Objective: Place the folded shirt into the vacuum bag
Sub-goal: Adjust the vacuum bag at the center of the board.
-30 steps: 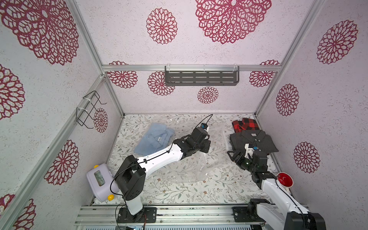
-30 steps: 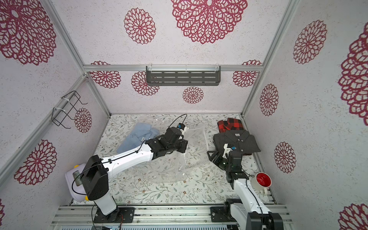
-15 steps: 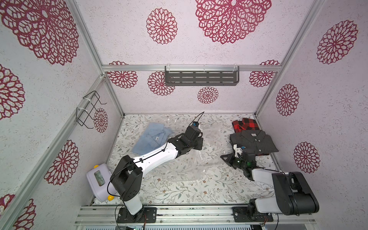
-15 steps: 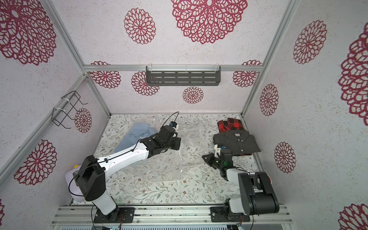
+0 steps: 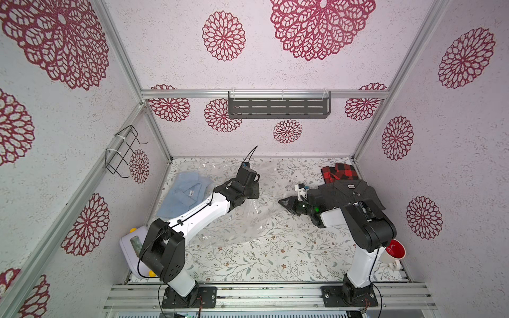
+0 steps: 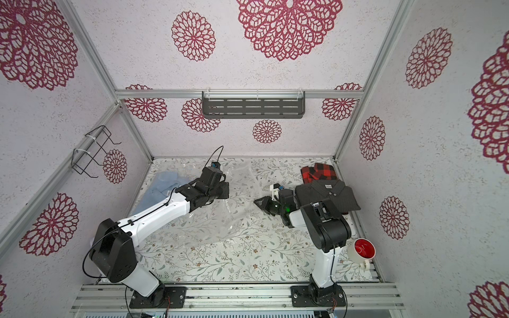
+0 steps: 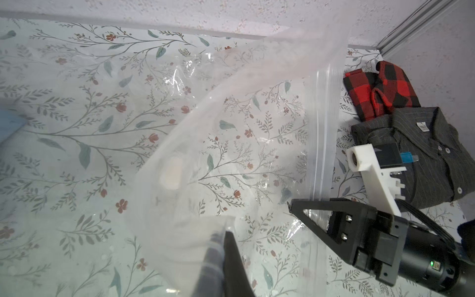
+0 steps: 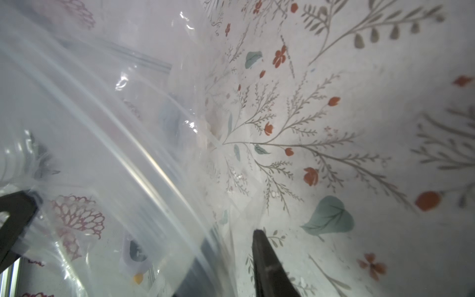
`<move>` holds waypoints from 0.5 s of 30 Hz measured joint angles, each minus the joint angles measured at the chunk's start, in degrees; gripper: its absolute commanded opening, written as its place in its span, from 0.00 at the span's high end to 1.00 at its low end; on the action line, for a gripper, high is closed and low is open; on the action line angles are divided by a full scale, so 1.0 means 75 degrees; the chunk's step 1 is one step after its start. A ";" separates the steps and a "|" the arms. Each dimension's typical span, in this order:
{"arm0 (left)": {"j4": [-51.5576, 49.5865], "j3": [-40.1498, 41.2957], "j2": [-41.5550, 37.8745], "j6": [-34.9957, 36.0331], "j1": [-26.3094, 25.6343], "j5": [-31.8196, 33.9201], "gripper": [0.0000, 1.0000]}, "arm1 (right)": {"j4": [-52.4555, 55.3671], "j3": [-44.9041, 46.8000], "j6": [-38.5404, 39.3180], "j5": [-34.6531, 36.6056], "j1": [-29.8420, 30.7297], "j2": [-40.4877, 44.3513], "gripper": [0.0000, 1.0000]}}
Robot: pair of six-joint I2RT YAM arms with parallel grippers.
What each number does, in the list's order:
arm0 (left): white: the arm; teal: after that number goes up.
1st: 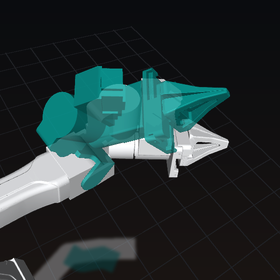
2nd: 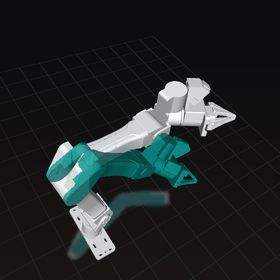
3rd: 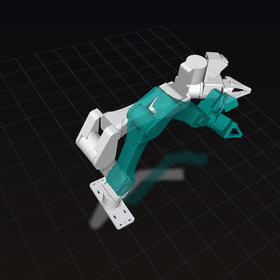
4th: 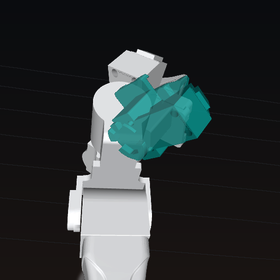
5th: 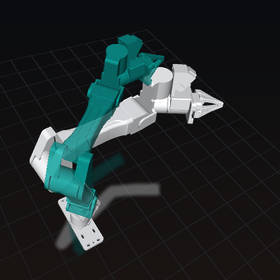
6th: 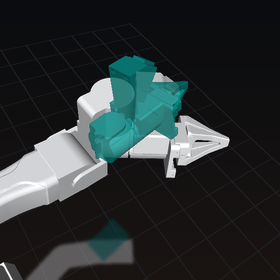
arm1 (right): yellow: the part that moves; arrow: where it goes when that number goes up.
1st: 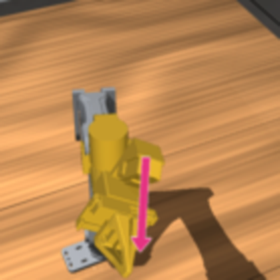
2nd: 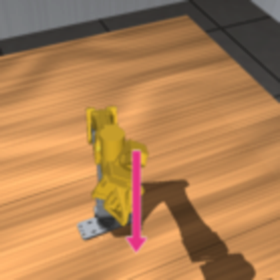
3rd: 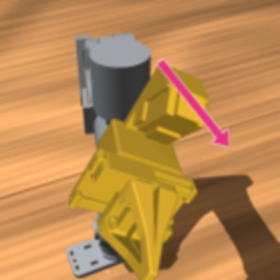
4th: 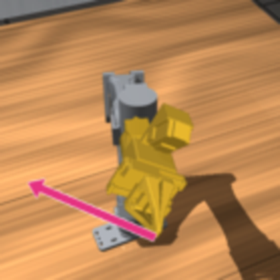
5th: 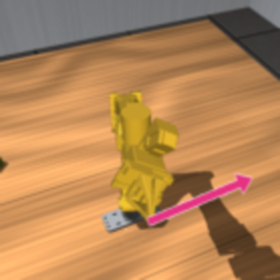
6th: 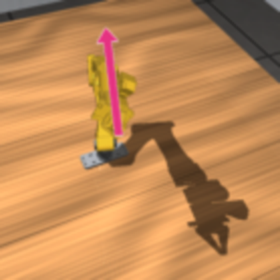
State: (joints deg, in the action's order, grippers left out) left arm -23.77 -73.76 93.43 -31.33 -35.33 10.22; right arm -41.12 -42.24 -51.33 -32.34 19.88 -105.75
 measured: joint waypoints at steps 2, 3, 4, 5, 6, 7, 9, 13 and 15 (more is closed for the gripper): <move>-0.0006 -0.0052 0.0041 -0.0044 -0.0026 -0.0201 1.00 | 0.0533 0.0131 0.0274 0.0192 -0.0187 0.0507 0.50; 0.0000 -0.0082 0.0067 -0.0067 -0.0041 -0.0309 1.00 | 0.0769 0.0221 0.0379 0.0283 -0.0306 0.0810 0.46; 0.0000 -0.0125 0.0119 -0.0099 -0.0061 -0.0408 1.00 | 0.1075 0.0347 0.0568 0.0385 -0.0498 0.1236 0.42; 0.0000 -0.0178 0.0175 -0.0128 -0.0085 -0.0498 1.00 | 0.1320 0.0443 0.0708 0.0490 -0.0682 0.1614 0.38; 0.0000 -0.0256 0.0265 -0.0181 -0.0119 -0.0603 1.00 | 0.1603 0.0533 0.0886 0.0612 -0.0903 0.2055 0.35; -0.0012 -0.0358 0.0364 -0.0204 -0.0166 -0.0694 1.00 | 0.1915 0.0603 0.1116 0.0766 -0.1160 0.2515 0.32; -0.0017 -0.0571 0.0568 -0.0251 -0.0286 -0.0892 1.00 | 0.2445 0.0650 0.1460 0.1023 -0.1603 0.3229 0.28; -0.0093 -0.1090 0.1061 -0.0315 -0.0612 -0.1195 1.00 | 0.3386 0.0653 0.2124 0.1582 -0.2393 0.4112 0.27; -0.0102 -0.1300 0.1335 -0.0344 -0.0734 -0.1306 1.00 | 0.3835 0.0627 0.2430 0.1871 -0.2617 0.4252 0.27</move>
State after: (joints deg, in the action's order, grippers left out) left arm -24.53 -83.50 103.44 -33.91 -40.84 0.43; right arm -12.36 -37.54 -33.10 -18.31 0.25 -73.87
